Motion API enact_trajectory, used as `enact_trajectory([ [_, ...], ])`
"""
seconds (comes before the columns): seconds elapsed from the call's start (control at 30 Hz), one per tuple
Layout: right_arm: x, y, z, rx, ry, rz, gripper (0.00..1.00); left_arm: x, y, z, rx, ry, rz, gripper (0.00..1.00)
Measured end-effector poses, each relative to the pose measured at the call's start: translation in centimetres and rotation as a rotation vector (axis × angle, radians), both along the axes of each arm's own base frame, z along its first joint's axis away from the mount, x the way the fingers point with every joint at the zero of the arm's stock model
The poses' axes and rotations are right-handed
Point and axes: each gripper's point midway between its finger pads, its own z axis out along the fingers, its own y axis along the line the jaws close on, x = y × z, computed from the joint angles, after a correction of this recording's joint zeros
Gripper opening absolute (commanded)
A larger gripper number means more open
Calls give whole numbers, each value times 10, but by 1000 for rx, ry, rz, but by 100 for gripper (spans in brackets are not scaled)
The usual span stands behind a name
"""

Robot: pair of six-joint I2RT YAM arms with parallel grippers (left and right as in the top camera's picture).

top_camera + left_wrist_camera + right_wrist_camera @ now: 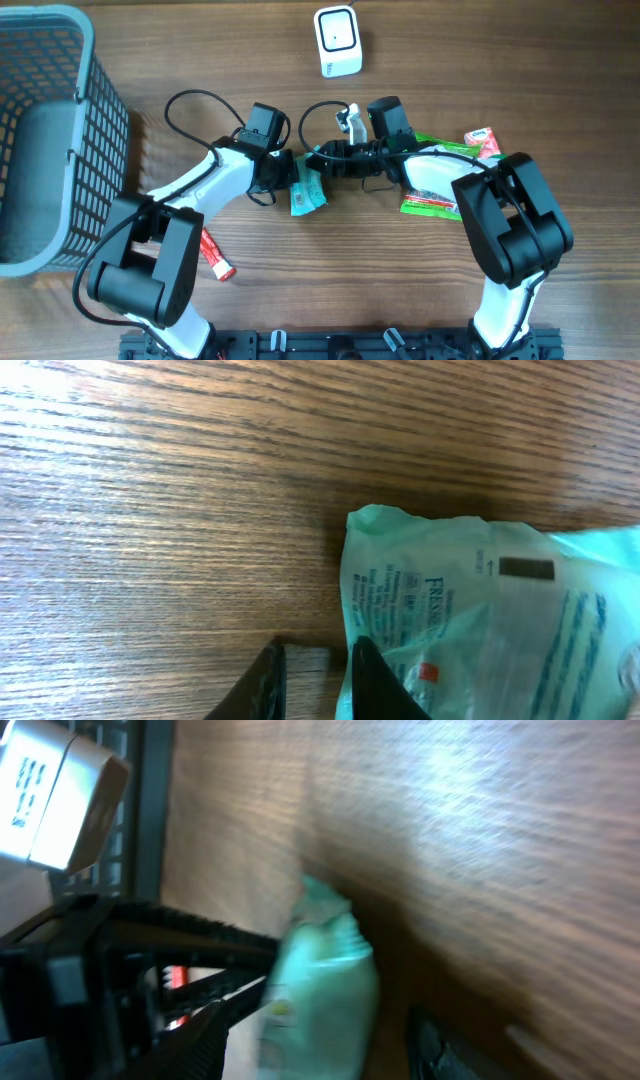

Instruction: Scan the item barcode

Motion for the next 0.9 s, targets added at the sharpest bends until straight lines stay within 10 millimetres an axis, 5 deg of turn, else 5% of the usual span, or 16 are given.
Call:
enact_trajectory([
  [0.3, -10, 7, 3, 31, 28, 36, 56, 0, 0, 0, -1, -2, -1, 18],
  [0.47, -11, 15, -7, -48, -5, 9, 26, 0, -1, 0, -1, -3, -1, 19],
  [0.63, -9, 10, -12, -87, -35, 14, 13, 1, 1, 1, -2, -5, -5, 23],
  [0.7, -13, 1, -4, -148, -63, 18, 4, 7, 17, 15, 1, -30, 32, 20],
  [0.73, -13, -6, 2, -186, -84, 13, 4, 17, 30, 32, -1, -83, 72, 14],
  [0.8, -9, -17, 42, -225, -195, -12, 4, 39, 65, 81, 11, -234, 172, 20],
  [0.83, -8, -19, 71, -212, -278, -8, 4, 50, 91, 110, 31, -325, 240, 31],
  [0.9, -19, -32, 118, -238, -432, 32, 4, 58, 117, 129, 75, -397, 273, 53],
])
